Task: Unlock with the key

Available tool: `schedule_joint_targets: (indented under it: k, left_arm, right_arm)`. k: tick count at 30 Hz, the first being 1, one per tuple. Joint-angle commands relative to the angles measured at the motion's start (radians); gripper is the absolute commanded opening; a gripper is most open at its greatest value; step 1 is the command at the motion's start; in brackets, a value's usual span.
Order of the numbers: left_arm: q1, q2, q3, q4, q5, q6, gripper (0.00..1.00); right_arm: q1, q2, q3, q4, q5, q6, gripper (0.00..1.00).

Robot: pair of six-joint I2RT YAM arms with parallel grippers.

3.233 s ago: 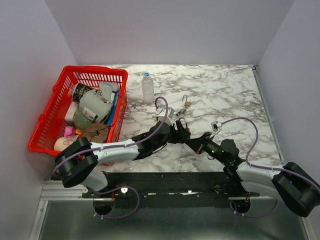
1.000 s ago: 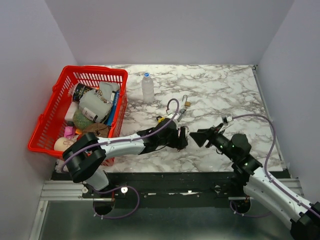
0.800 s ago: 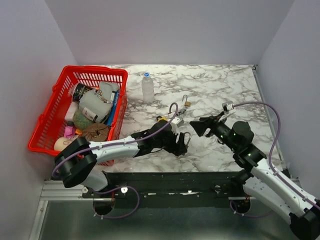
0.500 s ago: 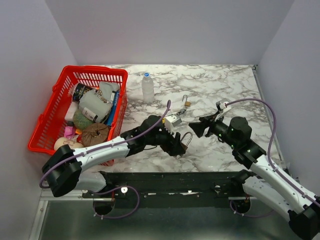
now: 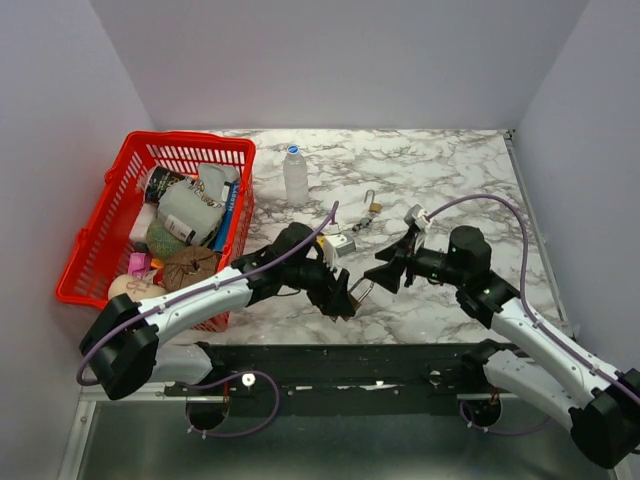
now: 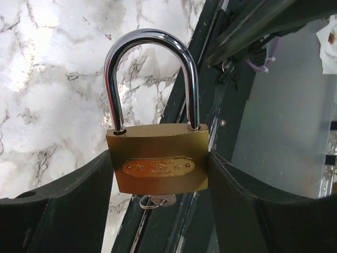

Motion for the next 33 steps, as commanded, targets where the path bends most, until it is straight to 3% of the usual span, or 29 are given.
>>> schedule_joint_targets:
  k: [1,8,14,22,33]
  left_arm:
    - [0.024,-0.047,0.081,-0.075,0.137,0.109,0.0]
    - [0.09,-0.035,0.058,-0.019,0.283,0.101,0.0]
    - [0.142,-0.03,0.051,-0.018,0.341,0.107,0.0]
    - [0.156,-0.018,0.058,-0.054,0.393,0.13,0.0]
    - [0.159,-0.013,0.064,-0.058,0.453,0.129,0.0]
  right_arm:
    - [-0.002,0.068,0.026,0.062,-0.134,-0.027,0.72]
    - [-0.002,0.158,0.041,0.225,-0.358,0.007,0.72]
    - [-0.002,0.125,0.02,0.162,-0.349,-0.096,0.72]
    - [-0.002,0.075,-0.048,0.246,-0.332,-0.129,0.73]
    - [0.001,0.111,-0.04,0.286,-0.487,-0.103,0.73]
